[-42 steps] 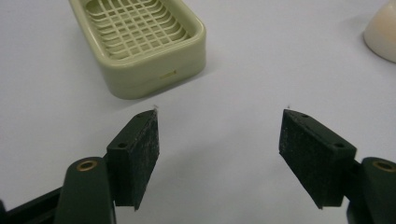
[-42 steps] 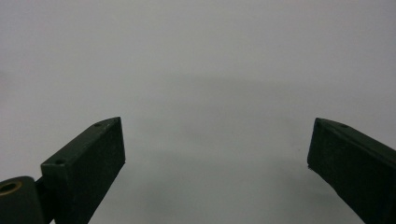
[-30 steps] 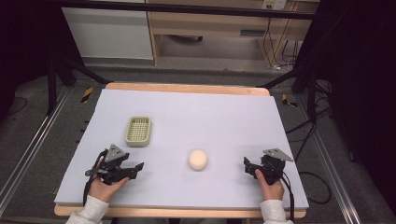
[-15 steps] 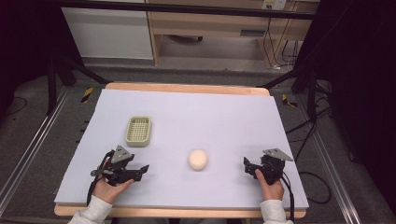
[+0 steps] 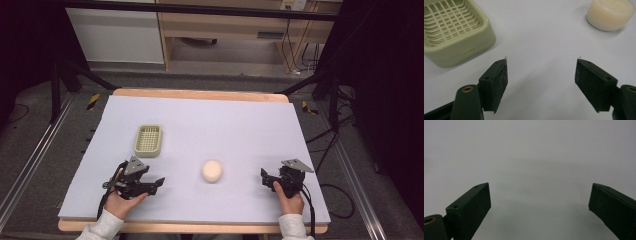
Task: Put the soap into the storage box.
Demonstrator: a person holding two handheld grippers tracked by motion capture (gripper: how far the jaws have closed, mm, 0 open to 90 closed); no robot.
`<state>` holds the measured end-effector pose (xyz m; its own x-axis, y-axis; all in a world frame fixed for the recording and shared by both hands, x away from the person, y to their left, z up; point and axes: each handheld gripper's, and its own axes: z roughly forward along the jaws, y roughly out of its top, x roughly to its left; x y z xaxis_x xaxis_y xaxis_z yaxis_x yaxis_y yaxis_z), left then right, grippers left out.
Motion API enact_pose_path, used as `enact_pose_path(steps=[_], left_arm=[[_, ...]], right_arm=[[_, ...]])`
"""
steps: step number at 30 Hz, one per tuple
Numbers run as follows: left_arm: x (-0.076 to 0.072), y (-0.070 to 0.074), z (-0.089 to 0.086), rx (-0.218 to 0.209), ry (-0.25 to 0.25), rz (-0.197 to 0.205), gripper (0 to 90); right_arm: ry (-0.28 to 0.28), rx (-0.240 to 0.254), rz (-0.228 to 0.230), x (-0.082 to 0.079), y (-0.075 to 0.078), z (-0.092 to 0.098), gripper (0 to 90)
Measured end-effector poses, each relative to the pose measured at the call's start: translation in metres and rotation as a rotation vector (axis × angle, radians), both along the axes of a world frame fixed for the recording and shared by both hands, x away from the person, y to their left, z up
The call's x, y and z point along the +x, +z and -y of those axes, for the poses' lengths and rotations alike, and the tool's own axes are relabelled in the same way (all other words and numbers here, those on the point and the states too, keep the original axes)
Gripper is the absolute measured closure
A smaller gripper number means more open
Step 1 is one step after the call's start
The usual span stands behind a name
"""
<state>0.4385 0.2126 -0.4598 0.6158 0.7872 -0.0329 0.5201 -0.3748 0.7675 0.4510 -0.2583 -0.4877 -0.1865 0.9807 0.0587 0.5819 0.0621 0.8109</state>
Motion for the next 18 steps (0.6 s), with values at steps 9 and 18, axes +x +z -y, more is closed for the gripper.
enact_pose_path(steps=[9,18], left_arm=[[0.002,0.003,0.006,-0.01,-0.015,0.002,26.2],[0.005,0.008,0.014,-0.023,-0.026,0.01,26.0]], right_arm=[[0.002,-0.004,-0.005,0.0,0.0,0.0,4.5],[0.007,-0.009,-0.005,0.001,0.0,0.0,4.5]])
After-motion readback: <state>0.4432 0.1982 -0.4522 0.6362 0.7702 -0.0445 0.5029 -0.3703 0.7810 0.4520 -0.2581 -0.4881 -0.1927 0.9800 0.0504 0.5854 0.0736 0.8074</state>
